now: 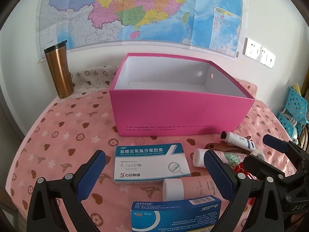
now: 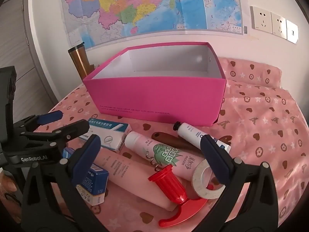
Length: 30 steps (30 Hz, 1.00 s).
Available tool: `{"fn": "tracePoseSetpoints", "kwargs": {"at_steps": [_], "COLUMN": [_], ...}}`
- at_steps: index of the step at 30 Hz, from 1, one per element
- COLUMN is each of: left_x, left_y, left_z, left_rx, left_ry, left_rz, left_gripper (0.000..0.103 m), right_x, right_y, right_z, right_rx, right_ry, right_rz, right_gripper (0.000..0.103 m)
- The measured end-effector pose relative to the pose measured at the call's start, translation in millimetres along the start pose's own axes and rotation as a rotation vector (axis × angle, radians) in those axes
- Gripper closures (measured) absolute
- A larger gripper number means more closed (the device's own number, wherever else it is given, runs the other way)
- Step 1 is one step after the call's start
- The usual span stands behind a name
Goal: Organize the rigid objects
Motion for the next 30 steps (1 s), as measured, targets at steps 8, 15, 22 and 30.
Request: {"fn": "tracePoseSetpoints", "kwargs": {"at_steps": [8,15,22,30], "left_x": [-1.0,-1.0,-0.6,-2.1], "left_y": [-0.1,-1.0,-1.6,-5.2], "left_z": [-0.2,-1.0,-1.3,-4.0], "left_rx": [0.0,-0.001,-0.001,0.012], "left_ry": [0.0,0.004,0.003,0.004], "left_rz": [-0.002,-0.003,-0.003,-0.012], "left_gripper": [0.0,0.0,0.0,0.0], "right_x": [-1.2,-1.6,-0.1,-3.9], "right_y": [-3.4,-1.8,-1.9,-4.2], "right_z": [-1.5,-0.9,-0.2,-1.7], "right_rx": [0.003,0.008,0.009,0.008], "right_ry": [0.002,0.004,0.003,-0.004], "right_rz": [0.004,0.007,0.008,0.015], "right_gripper": [0.0,0.0,0.0,0.0]}}
Point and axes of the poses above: each gripper's, at about its wrist camera, not at the fingertips, and y roughly the way its jaws point, x to its right, z to its top, the point moved 7 cm from there along y, roughly the way its jaws point, and after that the axes turned 12 degrees about -x, right-handed, at the moved point
